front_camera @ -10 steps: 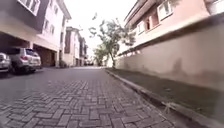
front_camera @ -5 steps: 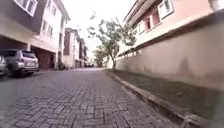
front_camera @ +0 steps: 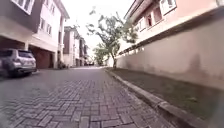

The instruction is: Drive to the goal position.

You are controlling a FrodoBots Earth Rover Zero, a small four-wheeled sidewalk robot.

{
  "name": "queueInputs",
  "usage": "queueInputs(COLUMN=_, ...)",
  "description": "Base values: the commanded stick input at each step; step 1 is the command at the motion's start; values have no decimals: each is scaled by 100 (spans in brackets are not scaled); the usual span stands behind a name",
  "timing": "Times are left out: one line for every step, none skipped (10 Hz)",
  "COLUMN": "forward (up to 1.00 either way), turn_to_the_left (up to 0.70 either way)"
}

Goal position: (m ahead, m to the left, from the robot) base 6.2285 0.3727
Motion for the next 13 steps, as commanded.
queueInputs(forward=70, turn_to_the_left=0)
queueInputs(forward=70, turn_to_the_left=4)
queueInputs(forward=70, turn_to_the_left=15)
queueInputs(forward=70, turn_to_the_left=26)
queueInputs(forward=70, turn_to_the_left=32)
queueInputs(forward=70, turn_to_the_left=13)
queueInputs(forward=70, turn_to_the_left=3)
queueInputs(forward=70, turn_to_the_left=0)
queueInputs(forward=70, turn_to_the_left=0)
queueInputs(forward=70, turn_to_the_left=0)
queueInputs(forward=70, turn_to_the_left=0)
queueInputs(forward=70, turn_to_the_left=0)
queueInputs(forward=70, turn_to_the_left=0)
